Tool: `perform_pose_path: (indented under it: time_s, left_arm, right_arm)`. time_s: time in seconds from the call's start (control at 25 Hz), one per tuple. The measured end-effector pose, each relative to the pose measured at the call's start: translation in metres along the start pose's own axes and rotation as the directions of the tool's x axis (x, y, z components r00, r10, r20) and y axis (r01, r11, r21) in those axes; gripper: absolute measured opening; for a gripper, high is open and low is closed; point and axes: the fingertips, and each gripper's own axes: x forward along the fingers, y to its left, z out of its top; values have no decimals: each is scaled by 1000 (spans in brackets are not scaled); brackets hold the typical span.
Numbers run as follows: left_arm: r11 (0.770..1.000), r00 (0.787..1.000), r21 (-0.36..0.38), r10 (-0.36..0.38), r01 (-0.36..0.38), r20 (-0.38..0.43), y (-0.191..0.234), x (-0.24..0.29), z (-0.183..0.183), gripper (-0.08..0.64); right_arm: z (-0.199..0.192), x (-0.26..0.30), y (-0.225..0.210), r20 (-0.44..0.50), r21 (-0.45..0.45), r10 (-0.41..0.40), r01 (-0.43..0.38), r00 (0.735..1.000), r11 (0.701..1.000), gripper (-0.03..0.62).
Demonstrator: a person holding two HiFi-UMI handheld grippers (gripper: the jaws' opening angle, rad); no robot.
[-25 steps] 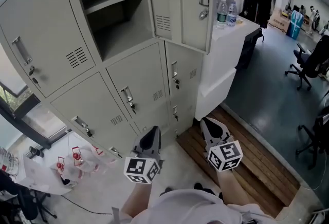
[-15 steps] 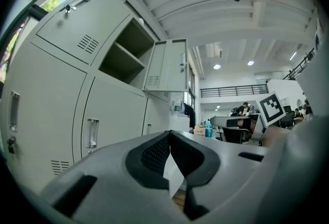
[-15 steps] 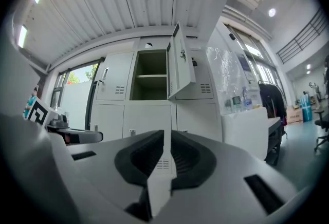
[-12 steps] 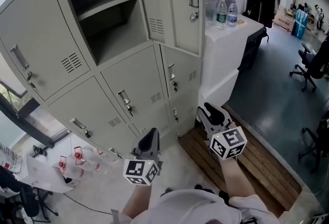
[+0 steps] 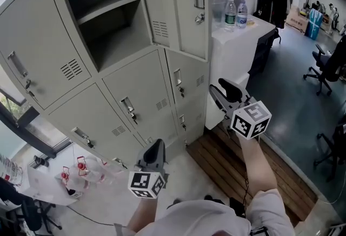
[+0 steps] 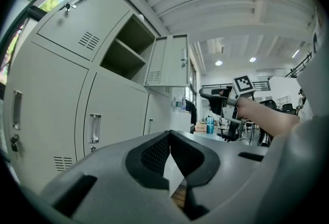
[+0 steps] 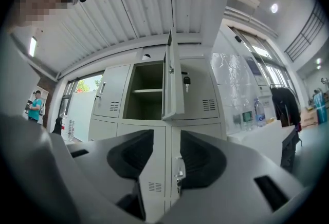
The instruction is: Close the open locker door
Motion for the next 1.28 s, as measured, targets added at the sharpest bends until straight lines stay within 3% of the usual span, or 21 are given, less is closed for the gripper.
perform_pose_path:
  time_s: [0.48,0.8,1.0,1.28]
  left_arm:
    - [1000,1000,-8,21,-21,4,13,0,0,8]
    - [999,999,-16,36,-36,11,21,1,0,8]
    - [999,999,-14,39,-39,10,23,1,1,8]
    - [999,999,-14,38,-38,11,22,-1,1,8]
  right_arm:
    - [39,54,-22,-57,-46,67,-70,996,997,160]
    - [42,70,-27,-62,-18,100,-102,993,995,156]
    - [45,69,-30,-43,-12,80,-80,996,997,92]
    - [44,67,-16,-45,-18,100,-101,994,995,91]
